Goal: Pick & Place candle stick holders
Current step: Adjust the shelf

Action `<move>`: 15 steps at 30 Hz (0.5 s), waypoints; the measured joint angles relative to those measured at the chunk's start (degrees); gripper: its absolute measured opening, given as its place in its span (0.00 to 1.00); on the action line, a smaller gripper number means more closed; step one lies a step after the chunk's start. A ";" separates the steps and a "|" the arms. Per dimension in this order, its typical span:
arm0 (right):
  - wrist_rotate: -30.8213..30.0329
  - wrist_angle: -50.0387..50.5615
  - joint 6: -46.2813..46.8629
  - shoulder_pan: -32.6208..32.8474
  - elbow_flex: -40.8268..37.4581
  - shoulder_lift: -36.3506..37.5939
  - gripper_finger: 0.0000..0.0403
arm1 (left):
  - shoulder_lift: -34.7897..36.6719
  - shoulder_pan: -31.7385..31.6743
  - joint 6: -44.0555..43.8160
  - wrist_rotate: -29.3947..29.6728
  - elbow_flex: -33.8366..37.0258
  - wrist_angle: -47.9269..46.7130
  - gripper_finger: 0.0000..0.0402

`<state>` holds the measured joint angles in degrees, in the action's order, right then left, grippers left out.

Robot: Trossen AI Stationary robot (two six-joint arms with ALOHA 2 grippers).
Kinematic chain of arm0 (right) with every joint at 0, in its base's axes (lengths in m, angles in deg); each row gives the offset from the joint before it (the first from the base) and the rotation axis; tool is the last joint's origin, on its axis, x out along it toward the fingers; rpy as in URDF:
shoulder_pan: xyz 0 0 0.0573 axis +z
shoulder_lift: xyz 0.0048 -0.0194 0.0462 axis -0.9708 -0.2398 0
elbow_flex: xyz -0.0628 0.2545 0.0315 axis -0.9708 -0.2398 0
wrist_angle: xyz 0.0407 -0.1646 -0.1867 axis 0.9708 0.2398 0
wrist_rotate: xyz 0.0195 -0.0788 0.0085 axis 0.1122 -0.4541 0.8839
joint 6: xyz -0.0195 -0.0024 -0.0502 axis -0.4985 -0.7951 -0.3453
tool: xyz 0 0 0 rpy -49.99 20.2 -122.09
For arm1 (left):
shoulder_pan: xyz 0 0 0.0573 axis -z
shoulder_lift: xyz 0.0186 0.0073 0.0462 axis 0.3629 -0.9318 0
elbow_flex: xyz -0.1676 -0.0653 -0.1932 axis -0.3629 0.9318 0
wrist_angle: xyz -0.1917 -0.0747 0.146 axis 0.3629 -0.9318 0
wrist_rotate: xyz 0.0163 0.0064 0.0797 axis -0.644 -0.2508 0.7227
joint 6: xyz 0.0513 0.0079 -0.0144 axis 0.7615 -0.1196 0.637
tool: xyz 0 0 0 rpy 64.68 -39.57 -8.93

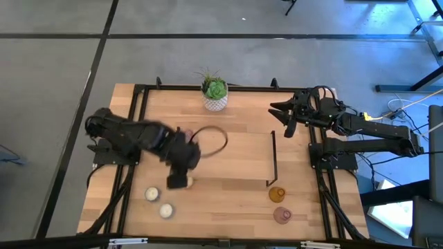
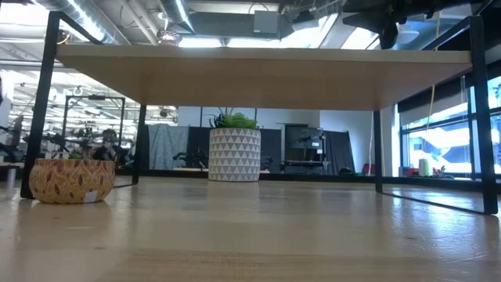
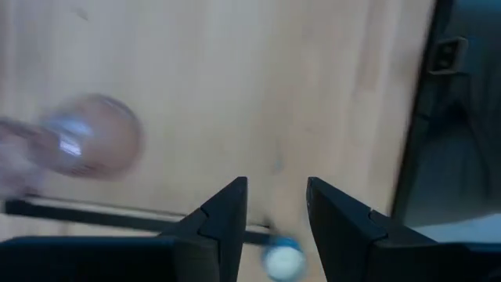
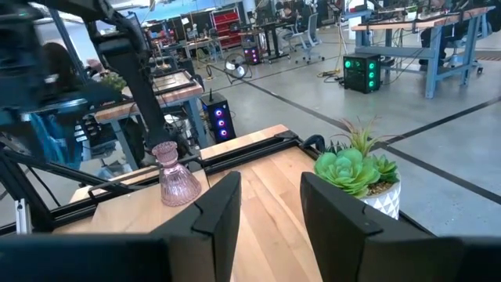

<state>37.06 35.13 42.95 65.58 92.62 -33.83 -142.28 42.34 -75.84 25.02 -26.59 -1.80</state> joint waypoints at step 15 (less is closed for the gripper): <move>-0.19 -0.81 0.01 0.00 0.00 -0.13 0.34 | 0.04 25.49 -40.28 11.45 17.51 3.16 0.32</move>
<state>36.87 34.32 42.95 65.58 92.62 -33.96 -142.24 67.83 -116.12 36.47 -9.08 1.35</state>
